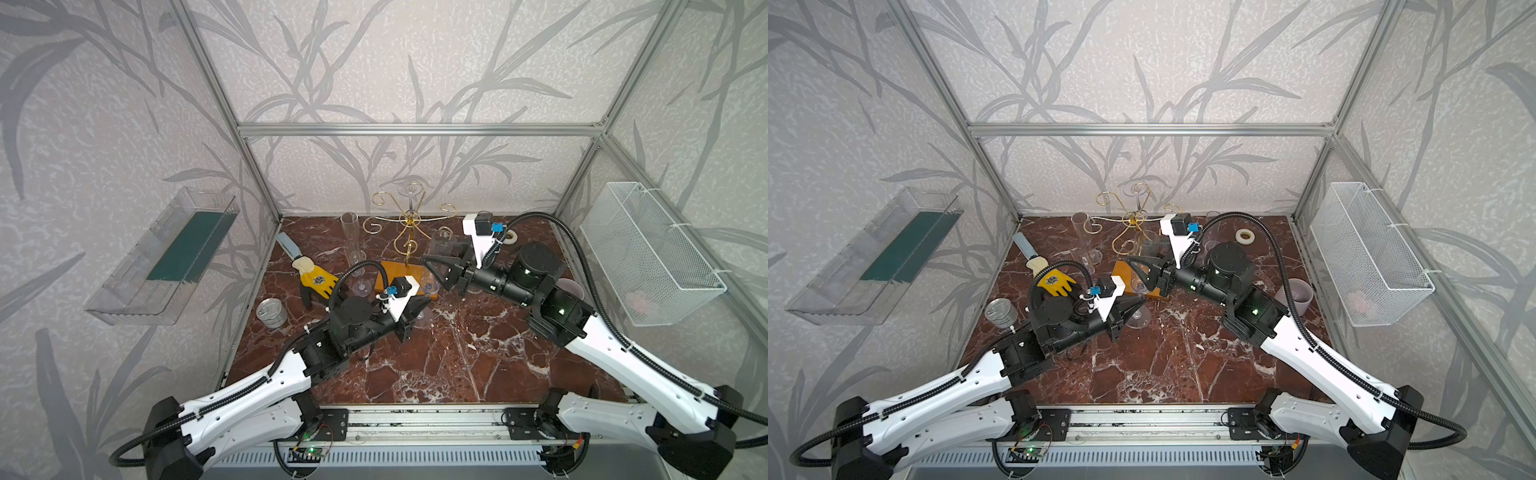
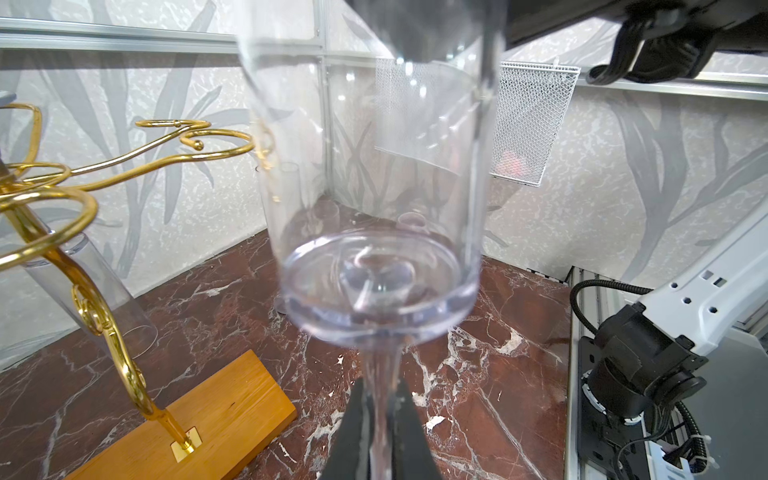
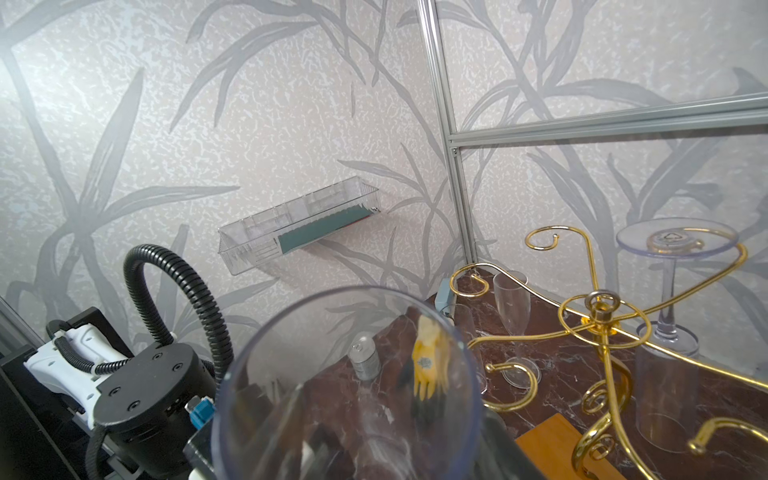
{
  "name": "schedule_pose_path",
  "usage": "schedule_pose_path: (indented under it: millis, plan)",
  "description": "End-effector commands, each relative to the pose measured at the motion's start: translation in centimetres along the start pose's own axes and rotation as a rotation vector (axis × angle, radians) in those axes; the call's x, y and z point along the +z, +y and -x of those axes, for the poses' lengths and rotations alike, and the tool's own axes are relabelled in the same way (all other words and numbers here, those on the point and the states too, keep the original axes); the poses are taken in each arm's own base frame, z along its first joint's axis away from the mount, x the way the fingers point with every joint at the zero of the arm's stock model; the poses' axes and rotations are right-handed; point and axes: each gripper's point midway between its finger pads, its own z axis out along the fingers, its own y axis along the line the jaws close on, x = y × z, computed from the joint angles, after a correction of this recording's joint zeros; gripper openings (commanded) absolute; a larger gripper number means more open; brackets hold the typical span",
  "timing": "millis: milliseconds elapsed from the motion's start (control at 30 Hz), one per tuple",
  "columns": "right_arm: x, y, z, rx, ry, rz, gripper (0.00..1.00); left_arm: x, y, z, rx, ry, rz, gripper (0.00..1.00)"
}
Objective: Take the wine glass off the wine glass rack
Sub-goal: Pick up the wine glass from the wine glass rack.
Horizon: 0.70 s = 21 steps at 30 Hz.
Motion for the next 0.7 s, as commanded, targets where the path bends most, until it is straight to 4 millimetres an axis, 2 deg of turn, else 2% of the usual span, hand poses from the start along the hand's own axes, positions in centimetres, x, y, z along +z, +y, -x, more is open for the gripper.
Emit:
schedule_pose_path:
  millis: [0,167,333,367,467,533,667]
  plan:
    - [-0.4,0.2,0.9,-0.026,-0.045,0.004,0.52,-0.1,-0.1,1.5,0.033,-0.05,0.007,0.0]
    - [-0.6,0.0,0.7,-0.04,-0.052,-0.007,0.42,0.0,-0.2,1.2,0.043,-0.035,0.002,0.0]
    - [-1.0,-0.1,0.5,-0.07,-0.079,-0.008,0.4,0.0,-0.3,1.2,0.039,-0.033,0.002,0.0]
    - [-1.1,-0.1,0.5,-0.076,-0.083,-0.006,0.39,0.0,-0.2,1.2,0.037,-0.033,0.003,0.05]
    - [-1.4,-0.2,0.3,-0.095,-0.085,-0.015,0.39,-0.1,-0.1,1.2,0.033,-0.035,0.014,0.4]
    - [-1.6,-0.3,0.2,-0.113,-0.087,-0.024,0.39,-0.2,-0.1,1.1,0.028,-0.03,0.012,0.59]
    - [-2.4,-1.1,-0.2,-0.172,-0.088,-0.073,0.38,-0.3,-0.6,0.8,0.017,-0.012,-0.014,0.75]
